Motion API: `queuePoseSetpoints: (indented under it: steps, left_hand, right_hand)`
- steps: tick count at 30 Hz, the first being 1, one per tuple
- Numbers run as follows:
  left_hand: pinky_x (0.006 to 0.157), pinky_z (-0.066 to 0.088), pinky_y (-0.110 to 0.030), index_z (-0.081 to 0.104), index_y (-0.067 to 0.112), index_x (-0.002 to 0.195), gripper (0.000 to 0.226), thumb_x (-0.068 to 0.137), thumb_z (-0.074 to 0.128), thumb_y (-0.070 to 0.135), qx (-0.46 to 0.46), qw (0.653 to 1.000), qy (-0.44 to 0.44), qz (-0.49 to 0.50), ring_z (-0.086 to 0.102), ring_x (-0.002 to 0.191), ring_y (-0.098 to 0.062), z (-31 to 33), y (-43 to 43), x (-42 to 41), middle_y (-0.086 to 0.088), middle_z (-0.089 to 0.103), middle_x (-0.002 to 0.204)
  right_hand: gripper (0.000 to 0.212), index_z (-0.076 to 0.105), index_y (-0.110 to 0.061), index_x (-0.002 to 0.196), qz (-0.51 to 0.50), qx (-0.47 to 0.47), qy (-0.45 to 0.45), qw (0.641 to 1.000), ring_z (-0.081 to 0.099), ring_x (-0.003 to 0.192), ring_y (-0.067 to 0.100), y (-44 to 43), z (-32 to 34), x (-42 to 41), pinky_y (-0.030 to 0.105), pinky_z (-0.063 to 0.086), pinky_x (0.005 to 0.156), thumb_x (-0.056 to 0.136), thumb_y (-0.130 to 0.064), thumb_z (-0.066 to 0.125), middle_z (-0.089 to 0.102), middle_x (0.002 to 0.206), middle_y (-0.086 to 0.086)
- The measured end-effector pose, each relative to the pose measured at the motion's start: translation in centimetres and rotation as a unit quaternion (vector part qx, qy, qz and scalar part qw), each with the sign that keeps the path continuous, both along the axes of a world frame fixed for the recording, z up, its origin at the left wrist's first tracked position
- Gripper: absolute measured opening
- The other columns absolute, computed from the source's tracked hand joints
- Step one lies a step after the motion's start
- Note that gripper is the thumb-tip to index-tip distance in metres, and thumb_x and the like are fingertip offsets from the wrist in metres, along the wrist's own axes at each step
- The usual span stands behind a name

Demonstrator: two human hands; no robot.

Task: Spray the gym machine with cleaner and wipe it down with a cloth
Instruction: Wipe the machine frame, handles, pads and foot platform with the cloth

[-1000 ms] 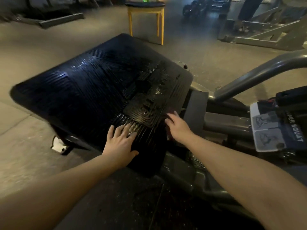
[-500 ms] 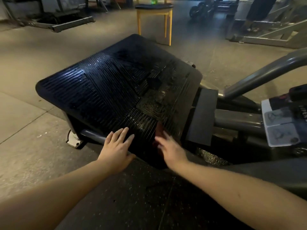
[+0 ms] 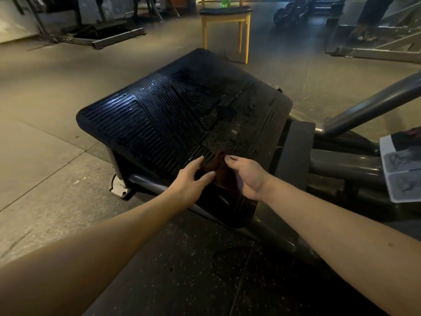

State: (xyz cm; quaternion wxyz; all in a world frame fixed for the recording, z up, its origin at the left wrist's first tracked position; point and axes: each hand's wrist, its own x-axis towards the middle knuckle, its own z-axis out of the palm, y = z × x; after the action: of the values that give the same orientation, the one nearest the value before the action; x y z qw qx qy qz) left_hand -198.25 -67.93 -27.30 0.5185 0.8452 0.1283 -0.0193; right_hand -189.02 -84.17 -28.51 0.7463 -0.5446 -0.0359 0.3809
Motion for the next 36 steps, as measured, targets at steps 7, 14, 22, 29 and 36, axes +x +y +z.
queuePoseSetpoints:
  steps: [7,14,22,29,36]
  left_hand:
    - [0.058,0.050,-0.008,0.071,0.024,0.101,0.007,0.098,0.069,0.030,0.043,0.999,0.025,0.007,0.069,0.072,0.006,0.7,0.2,-0.8,0.006,0.074,0.090]
    - [0.063,0.050,-0.021,0.069,0.023,0.097,0.014,0.091,0.077,0.033,0.170,0.983,0.057,0.030,0.067,0.080,-0.008,0.4,-0.4,-0.5,0.004,0.069,0.091]
    - [0.116,0.028,-0.044,0.050,0.027,0.145,0.048,0.099,0.060,0.035,0.393,0.919,-0.002,0.010,0.040,0.138,-0.022,-1.6,-0.3,0.6,0.003,0.049,0.144]
    - [0.125,0.013,-0.048,0.040,0.026,0.155,0.056,0.102,0.055,0.036,0.452,0.891,0.025,-0.019,0.017,0.153,-0.027,-2.5,1.2,0.3,-0.001,0.029,0.165]
    - [0.127,0.004,-0.051,0.024,0.029,0.162,0.074,0.100,0.055,0.054,0.496,0.865,0.065,-0.042,-0.001,0.158,-0.028,-3.8,2.3,1.0,-0.003,0.007,0.173]
  right_hand:
    - [0.036,0.063,-0.009,0.126,0.105,-0.099,-0.080,0.986,0.071,0.111,0.030,-0.3,0.1,-0.3,0.042,0.058,0.095,0.095,-0.023,0.072,0.072,0.121,0.017]
    - [0.027,0.062,-0.019,0.107,0.035,-0.283,-0.221,0.933,0.071,0.084,0.022,-1.4,-1.4,1.4,0.035,0.058,0.076,0.087,-0.011,0.079,0.073,0.097,0.012]
    - [0.076,-0.004,-0.045,0.162,0.095,-0.533,-0.428,0.723,-0.016,0.156,0.041,0.6,-5.0,-3.1,0.062,0.005,0.125,0.105,-0.050,0.046,-0.020,0.170,0.008]
    - [0.065,-0.013,-0.049,0.159,0.125,-0.560,-0.407,0.711,-0.024,0.154,0.037,3.1,-7.8,-2.7,0.064,-0.003,0.125,0.108,-0.055,0.027,-0.026,0.169,0.001]
    - [0.056,0.015,-0.027,0.165,0.042,-0.563,-0.451,0.691,-0.006,0.159,0.033,2.7,-8.0,5.3,0.055,0.003,0.128,0.112,-0.040,0.030,0.004,0.174,0.004]
